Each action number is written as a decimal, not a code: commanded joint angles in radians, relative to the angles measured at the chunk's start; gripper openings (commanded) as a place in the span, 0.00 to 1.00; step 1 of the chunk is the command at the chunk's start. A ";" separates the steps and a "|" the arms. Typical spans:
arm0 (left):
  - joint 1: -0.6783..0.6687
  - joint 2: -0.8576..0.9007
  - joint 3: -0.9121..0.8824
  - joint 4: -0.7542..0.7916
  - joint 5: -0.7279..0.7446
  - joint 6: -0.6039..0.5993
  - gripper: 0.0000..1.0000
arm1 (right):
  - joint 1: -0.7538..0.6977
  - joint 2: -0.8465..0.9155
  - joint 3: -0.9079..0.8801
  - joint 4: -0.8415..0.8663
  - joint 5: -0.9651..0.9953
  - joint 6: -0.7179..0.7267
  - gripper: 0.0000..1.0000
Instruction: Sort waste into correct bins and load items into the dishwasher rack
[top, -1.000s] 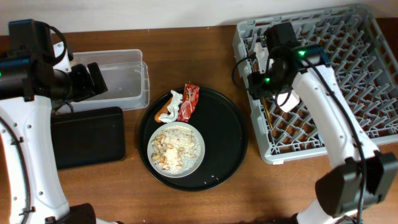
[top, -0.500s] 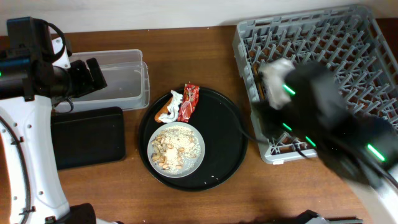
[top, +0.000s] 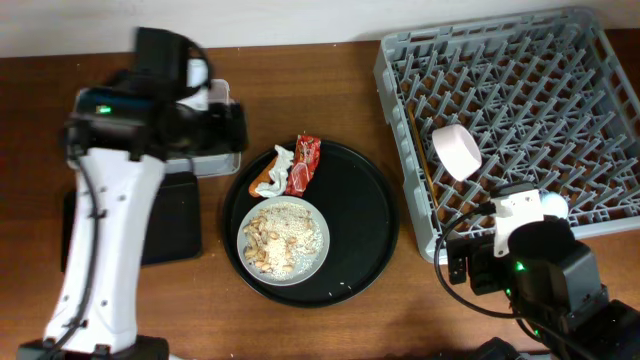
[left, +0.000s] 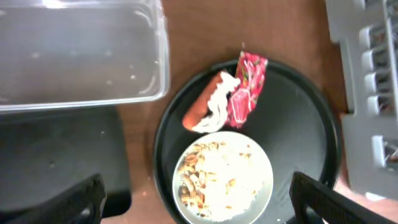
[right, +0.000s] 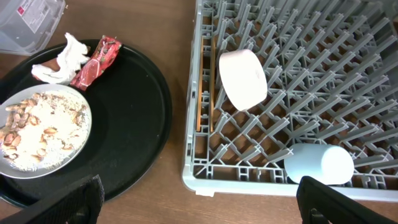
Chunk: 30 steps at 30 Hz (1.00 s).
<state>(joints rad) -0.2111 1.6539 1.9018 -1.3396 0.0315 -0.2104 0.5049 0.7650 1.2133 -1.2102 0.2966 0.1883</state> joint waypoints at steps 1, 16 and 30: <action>-0.083 0.019 -0.140 0.113 -0.055 -0.006 0.89 | 0.005 0.012 -0.004 0.003 0.000 0.015 0.98; -0.116 0.410 -0.437 0.698 -0.001 0.047 0.47 | 0.005 0.017 -0.004 0.003 0.000 0.015 0.98; 0.045 0.032 -0.354 0.640 -0.267 0.016 0.00 | 0.005 0.017 -0.004 0.003 0.000 0.015 0.98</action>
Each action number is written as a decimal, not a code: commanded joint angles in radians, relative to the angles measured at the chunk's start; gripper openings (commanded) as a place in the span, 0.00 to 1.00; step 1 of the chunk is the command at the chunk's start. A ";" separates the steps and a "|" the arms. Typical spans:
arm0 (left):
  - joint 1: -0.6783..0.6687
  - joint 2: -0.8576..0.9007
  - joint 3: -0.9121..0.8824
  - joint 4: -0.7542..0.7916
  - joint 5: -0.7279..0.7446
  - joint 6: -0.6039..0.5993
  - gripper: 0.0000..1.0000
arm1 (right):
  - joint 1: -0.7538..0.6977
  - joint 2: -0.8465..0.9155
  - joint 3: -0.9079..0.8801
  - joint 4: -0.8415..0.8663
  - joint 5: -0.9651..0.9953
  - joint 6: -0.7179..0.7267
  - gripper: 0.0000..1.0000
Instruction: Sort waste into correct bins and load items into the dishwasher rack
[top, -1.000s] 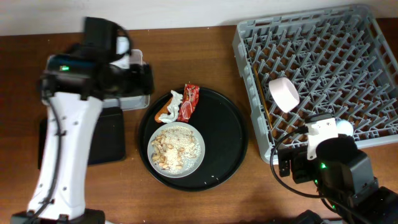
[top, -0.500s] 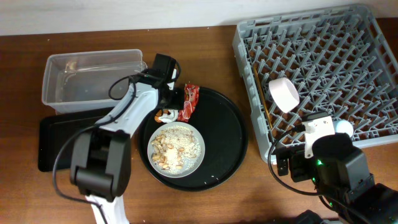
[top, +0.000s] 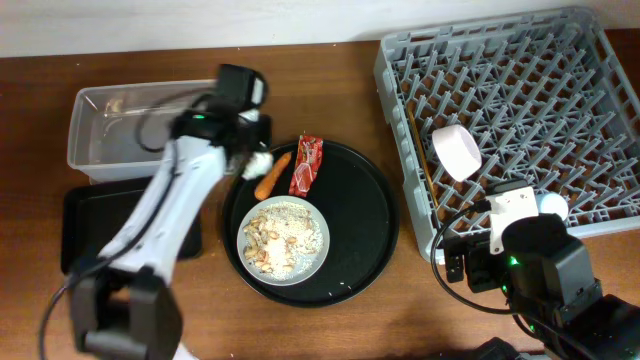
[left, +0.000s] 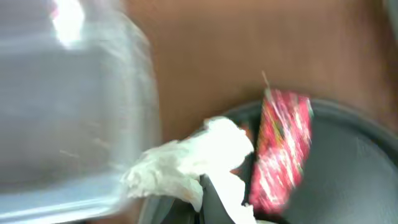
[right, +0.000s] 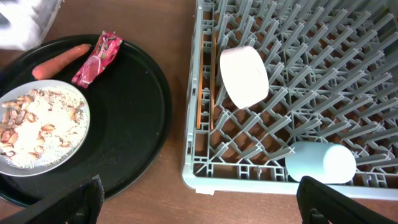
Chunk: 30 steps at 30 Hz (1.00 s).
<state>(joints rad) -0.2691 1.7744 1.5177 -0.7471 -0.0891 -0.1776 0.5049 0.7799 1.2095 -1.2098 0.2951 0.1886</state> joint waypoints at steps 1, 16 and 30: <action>0.153 -0.088 0.030 0.082 -0.151 -0.016 0.00 | 0.005 0.002 0.000 0.002 0.002 0.014 0.98; -0.128 0.171 0.031 -0.059 0.037 0.159 0.66 | 0.005 0.002 0.000 0.002 0.002 0.015 0.98; -0.271 0.453 0.031 0.066 -0.092 0.171 0.59 | 0.005 0.002 0.000 0.002 0.002 0.015 0.98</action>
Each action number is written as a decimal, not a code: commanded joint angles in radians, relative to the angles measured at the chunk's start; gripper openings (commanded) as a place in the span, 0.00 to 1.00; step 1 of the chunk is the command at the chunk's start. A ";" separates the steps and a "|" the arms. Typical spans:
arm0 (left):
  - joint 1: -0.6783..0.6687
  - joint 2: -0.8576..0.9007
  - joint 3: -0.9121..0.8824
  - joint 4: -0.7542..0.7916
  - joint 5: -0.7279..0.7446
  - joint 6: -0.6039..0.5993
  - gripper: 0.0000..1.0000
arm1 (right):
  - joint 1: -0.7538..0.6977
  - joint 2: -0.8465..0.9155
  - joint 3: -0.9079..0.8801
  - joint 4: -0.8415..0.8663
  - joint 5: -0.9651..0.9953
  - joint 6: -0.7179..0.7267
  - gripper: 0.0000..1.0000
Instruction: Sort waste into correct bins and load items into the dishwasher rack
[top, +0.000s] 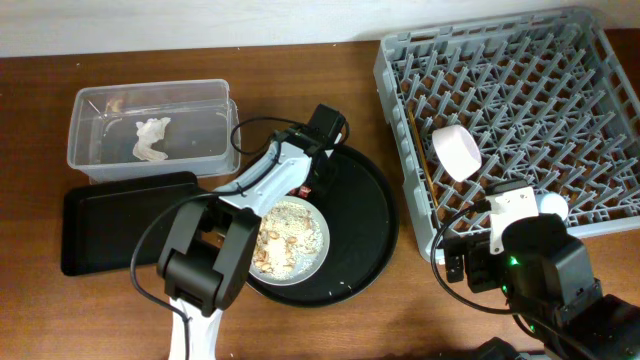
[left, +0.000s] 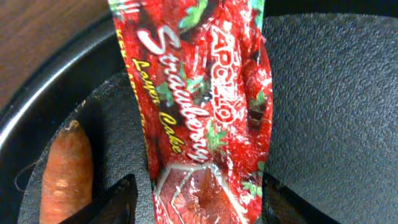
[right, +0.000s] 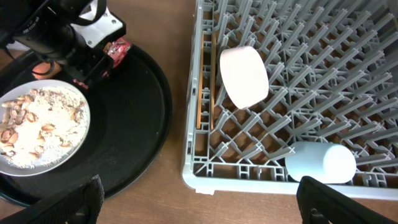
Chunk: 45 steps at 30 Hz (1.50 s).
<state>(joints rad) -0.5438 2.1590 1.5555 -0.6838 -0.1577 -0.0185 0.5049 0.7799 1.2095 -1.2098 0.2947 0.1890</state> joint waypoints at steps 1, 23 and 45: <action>0.003 0.068 -0.006 0.008 -0.023 0.012 0.54 | 0.005 0.002 0.000 0.002 0.002 0.014 0.98; 0.503 -0.214 0.336 -0.344 0.005 0.008 0.46 | 0.005 0.002 0.000 0.002 0.002 0.014 0.98; 0.179 0.001 -0.020 -0.202 -0.069 -0.026 0.41 | 0.005 0.002 0.000 0.002 0.002 0.014 0.98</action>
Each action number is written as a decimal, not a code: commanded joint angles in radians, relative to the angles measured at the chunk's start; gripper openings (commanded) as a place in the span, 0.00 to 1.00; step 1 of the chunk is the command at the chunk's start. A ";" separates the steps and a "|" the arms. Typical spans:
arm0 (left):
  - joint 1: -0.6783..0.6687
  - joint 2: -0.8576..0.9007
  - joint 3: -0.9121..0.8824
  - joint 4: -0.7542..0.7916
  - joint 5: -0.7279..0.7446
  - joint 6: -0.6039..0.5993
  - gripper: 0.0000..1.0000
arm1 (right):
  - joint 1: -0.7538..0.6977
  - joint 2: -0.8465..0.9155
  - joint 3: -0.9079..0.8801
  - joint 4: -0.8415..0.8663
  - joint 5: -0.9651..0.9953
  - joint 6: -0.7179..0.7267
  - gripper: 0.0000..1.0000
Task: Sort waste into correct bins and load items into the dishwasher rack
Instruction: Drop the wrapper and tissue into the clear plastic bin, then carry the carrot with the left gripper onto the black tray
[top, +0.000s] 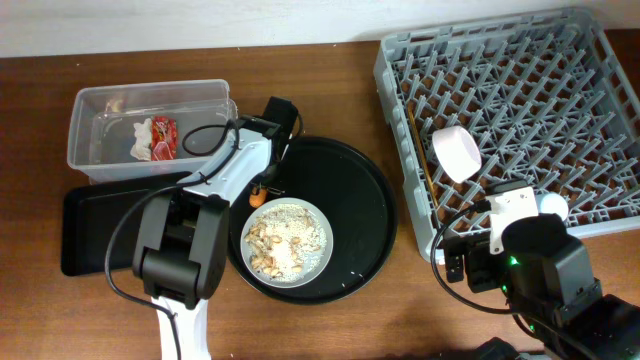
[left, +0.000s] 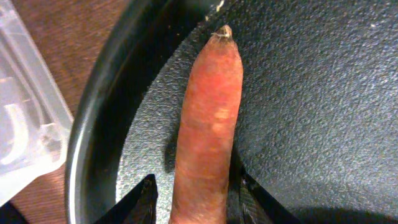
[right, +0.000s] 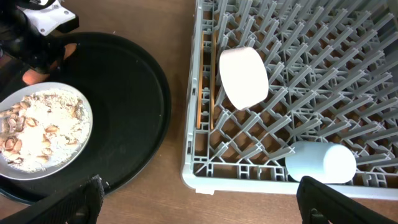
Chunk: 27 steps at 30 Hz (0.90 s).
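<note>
An orange carrot (left: 208, 124) lies at the left edge of the round black tray (top: 365, 215). My left gripper (left: 196, 182) is open, low over the tray with a finger on either side of the carrot; seen from overhead it (top: 265, 180) hides most of the carrot. The clear bin (top: 150, 90) holds a crumpled tissue (top: 142, 140) and a red wrapper (top: 165, 137). A plate of food scraps (top: 290, 240) sits on the tray. My right gripper (right: 199, 211) hangs open before the grey rack (top: 520, 90), which holds a white bowl (right: 244, 76) and a pale blue cup (right: 320, 163).
A flat black bin (top: 110, 230) lies in front of the clear bin, left of the tray. Wooden chopsticks (right: 200, 93) lie along the rack's left edge. Bare wood shows between tray and rack.
The red wrapper has gone from the tray into the clear bin beside the tissue. My left gripper was around the wrapper and now straddles the carrot. The right arm has not moved.
First my left gripper hung open above the clear bin, with tissue, wrapper and carrot on the tray. Then it held the tissue near the bin. Then the tissue lay in the bin and the gripper was at the wrapper. Now the wrapper lies there too.
</note>
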<state>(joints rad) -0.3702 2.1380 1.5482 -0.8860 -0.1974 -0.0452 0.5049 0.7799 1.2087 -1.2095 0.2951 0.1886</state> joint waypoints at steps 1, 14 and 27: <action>0.005 0.022 -0.013 -0.006 -0.025 0.001 0.31 | 0.005 0.002 0.000 0.002 0.002 0.014 0.98; 0.087 -0.094 0.354 -0.576 -0.037 -0.220 0.02 | 0.005 0.002 0.000 0.002 0.002 0.014 0.98; 0.660 -0.096 0.043 -0.415 0.122 -0.535 0.08 | 0.005 0.002 0.000 0.002 0.002 0.014 0.98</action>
<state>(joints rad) 0.2157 2.0678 1.6188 -1.3201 -0.1825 -0.5274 0.5049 0.7807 1.2076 -1.2102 0.2951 0.1886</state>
